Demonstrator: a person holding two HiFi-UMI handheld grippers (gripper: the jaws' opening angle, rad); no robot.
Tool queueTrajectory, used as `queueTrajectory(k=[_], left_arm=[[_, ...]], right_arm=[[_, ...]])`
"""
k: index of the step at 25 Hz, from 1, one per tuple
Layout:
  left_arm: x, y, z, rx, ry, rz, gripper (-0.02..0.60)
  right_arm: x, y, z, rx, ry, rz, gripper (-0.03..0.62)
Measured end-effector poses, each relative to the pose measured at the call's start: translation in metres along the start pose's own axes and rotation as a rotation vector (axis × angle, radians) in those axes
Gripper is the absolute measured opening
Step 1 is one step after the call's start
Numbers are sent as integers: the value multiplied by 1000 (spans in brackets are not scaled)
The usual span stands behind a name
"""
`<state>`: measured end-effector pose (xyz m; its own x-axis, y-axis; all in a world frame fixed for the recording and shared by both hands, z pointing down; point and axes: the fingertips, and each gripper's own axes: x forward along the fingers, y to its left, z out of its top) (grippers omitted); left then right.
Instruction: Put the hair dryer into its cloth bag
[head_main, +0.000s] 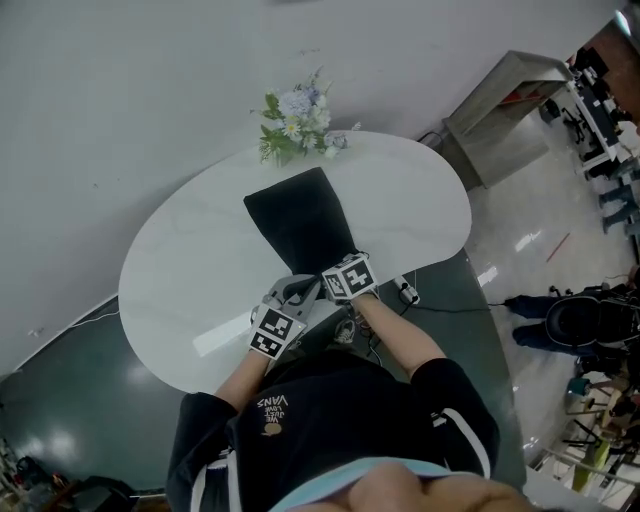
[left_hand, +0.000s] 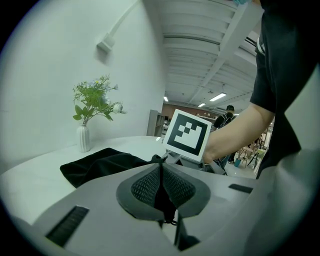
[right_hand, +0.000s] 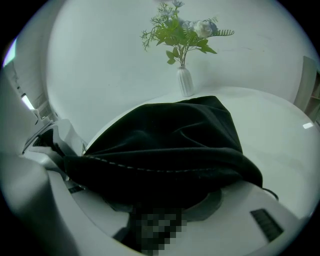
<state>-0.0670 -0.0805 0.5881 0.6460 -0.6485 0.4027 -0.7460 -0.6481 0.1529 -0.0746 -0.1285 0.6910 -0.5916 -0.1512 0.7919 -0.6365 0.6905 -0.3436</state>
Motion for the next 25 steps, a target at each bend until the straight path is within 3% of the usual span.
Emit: queueTrajectory(k=[25], left_arm=[[-2, 41, -7, -105, 27, 140, 32]], right_arm=[[42, -16, 57, -122, -26, -35, 218]])
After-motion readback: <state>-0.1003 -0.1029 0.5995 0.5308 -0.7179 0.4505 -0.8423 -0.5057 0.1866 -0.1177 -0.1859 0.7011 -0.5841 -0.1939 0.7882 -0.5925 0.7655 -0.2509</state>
